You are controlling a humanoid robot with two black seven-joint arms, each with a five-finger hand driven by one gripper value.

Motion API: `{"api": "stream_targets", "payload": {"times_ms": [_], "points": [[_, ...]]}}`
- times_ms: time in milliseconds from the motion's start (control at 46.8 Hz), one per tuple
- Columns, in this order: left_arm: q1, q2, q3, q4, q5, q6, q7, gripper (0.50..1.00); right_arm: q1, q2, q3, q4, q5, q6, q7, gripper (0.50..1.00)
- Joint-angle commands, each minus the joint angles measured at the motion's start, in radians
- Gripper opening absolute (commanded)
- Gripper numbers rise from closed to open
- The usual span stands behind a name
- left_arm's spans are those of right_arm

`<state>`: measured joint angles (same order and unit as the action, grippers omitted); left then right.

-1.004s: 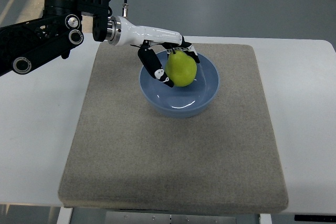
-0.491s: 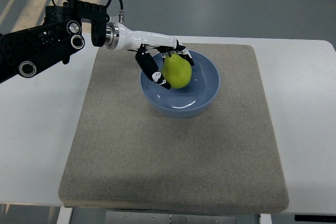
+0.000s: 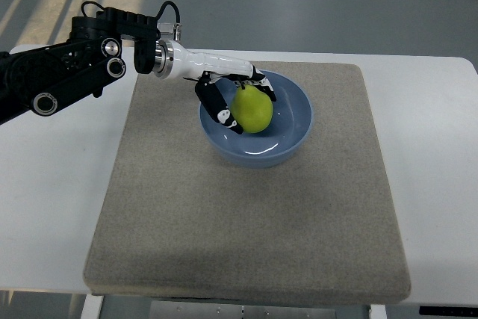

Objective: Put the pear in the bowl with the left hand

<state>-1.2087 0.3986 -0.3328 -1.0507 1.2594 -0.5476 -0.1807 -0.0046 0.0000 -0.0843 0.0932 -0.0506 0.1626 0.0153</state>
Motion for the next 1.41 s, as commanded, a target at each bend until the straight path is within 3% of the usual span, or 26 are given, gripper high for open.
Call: {"api": "stream_targets", "payload": {"times_ms": [0,43,85,128,620,769,1132,1389], "points": [[0.000,0.003,0.000,0.000,0.000,-0.002,0.001,0.883,0.000,0.000,0.000,-0.001,0.000,0.000,0.000,0.926],[0.000,0.005,0.000,0.000,0.000,-0.002,0.000,0.893,0.000,0.000,0.000,0.000,0.000,0.000,0.000,0.924],[0.000,0.008,0.000,0.000,-0.002,-0.002,0.000,0.964,0.000,0.000,0.000,0.000,0.000,0.000,0.000,0.926],[0.000,0.008,-0.002,0.000,-0.006,-0.002,0.000,0.992,0.000,0.000,0.000,0.000,0.000,0.000,0.000,0.926],[0.000,0.016,-0.026,-0.002,-0.032,0.000,0.000,0.994,0.000,0.000,0.000,0.000,0.000,0.000,0.000,0.926],[0.001,0.063,-0.123,0.008,-0.133,0.006,0.000,0.994,0.000,0.000,0.000,0.000,0.000,0.000,0.000,0.926],[0.001,0.129,-0.210,0.290,-0.762,0.003,0.001,0.994,0.000,0.000,0.000,-0.001,0.000,0.000,0.000,0.926],[0.058,0.154,-0.224,0.451,-0.948,-0.044,0.001,0.994,0.000,0.000,0.000,0.000,0.000,0.000,0.000,0.926]]}}
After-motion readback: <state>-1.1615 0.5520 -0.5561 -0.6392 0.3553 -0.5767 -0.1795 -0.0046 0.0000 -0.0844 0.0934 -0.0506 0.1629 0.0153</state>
